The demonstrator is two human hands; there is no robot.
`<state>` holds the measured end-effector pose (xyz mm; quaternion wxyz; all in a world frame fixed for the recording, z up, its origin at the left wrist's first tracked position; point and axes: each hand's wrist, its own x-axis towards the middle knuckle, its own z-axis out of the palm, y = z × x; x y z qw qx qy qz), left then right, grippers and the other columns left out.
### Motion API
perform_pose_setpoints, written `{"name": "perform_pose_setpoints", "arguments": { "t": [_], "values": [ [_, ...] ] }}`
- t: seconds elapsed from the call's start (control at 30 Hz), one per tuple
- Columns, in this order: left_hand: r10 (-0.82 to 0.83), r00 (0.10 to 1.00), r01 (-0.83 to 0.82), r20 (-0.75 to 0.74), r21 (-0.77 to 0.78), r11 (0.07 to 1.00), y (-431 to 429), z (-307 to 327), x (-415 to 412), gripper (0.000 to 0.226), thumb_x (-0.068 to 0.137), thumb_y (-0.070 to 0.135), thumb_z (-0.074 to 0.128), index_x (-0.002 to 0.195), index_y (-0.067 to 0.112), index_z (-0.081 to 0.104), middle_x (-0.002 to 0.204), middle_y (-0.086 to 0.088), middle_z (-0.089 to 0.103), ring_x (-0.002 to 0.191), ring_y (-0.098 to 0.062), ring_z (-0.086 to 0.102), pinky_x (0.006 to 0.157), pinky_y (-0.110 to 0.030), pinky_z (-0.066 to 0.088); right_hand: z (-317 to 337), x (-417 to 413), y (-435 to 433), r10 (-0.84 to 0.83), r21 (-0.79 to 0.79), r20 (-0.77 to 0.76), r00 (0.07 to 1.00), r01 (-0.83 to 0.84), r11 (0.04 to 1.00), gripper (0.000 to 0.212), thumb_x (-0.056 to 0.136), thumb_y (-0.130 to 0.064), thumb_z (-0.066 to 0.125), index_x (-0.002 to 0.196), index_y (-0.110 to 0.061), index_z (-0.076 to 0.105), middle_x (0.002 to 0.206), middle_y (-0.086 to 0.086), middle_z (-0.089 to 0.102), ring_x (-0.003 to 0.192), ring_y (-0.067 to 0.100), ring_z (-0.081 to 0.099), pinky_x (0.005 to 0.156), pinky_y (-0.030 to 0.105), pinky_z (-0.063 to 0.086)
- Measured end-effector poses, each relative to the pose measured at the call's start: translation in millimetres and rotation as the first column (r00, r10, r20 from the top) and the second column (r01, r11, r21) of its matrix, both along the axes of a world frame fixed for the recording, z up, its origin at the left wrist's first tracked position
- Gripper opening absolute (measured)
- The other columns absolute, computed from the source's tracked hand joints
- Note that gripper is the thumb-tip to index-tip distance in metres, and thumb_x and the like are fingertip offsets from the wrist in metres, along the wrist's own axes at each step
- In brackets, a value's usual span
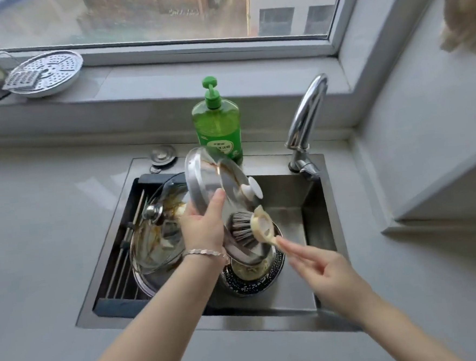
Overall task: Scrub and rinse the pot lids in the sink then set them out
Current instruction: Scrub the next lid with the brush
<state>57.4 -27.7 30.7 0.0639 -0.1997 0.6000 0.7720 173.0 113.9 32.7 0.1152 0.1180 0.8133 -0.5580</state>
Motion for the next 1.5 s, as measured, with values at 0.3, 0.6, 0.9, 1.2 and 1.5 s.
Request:
{"name": "perform_pose_setpoints", "arguments": {
  "t": [0.3,0.6,0.9,1.2,1.5],
  "values": [
    [-0.1,0.995,0.1,0.016,-0.051,0.994,19.7,-5.8,5.3,0.007,0.082,0.022,0.069,0.081,0.016,0.066,0.065,0.001,0.068,0.065,-0.019,0.066,0.067,-0.034,0.057,-25.1,14.7,6.9,-0.096,-0.135,0.058,0.994,0.103,0.985,0.031,0.095,-0.016,0.05,0.118,-0.036,0.057,0.035,-0.018,0.034,0.039,0.001,0.033,0.047,0.011,0.026],
    [-0.053,0.996,0.056,0.077,-0.029,0.998,15.2,-10.1,6.4,0.007,0.081,0.02,0.07,0.076,0.018,0.067,0.073,-0.001,0.071,0.079,-0.025,0.067,0.084,-0.047,0.054,-26.6,7.8,1.6,-0.063,-0.133,0.002,0.998,0.063,0.989,0.034,0.094,-0.019,0.053,0.113,-0.047,0.057,0.072,-0.036,0.06,0.073,-0.018,0.055,0.091,0.009,0.041],
    [-0.081,0.993,0.083,0.088,-0.021,0.996,14.5,-15.0,16.6,0.012,0.083,0.015,0.067,0.072,0.017,0.064,0.059,0.004,0.069,0.058,-0.011,0.066,0.065,-0.03,0.056,-30.9,-12.8,22.0,-0.069,-0.089,0.07,0.995,0.075,0.993,0.039,0.09,0.0,0.045,0.105,-0.034,0.059,0.074,-0.001,0.062,0.054,0.01,0.053,0.059,0.016,0.045],
    [0.036,0.987,-0.031,0.155,-0.036,0.999,17.1,-14.3,10.2,0.018,0.081,0.025,0.07,0.07,0.016,0.059,0.068,-0.003,0.067,0.079,-0.028,0.066,0.082,-0.045,0.055,-34.5,10.2,-3.2,0.057,0.077,-0.131,0.99,-0.047,0.996,0.032,0.09,-0.025,0.06,0.104,-0.053,0.06,0.107,-0.02,0.068,0.099,-0.006,0.061,0.086,0.014,0.046],
    [0.01,0.988,-0.01,0.152,-0.003,1.0,17.5,-12.3,12.1,0.015,0.082,0.016,0.068,0.071,0.017,0.059,0.05,0.005,0.065,0.05,-0.012,0.064,0.055,-0.026,0.056,-30.9,1.7,4.0,-0.033,-0.048,-0.079,0.996,0.029,0.998,0.031,0.092,-0.011,0.055,0.119,-0.027,0.06,0.061,-0.035,0.059,0.071,-0.019,0.057,0.072,0.001,0.043]
  ]
}}
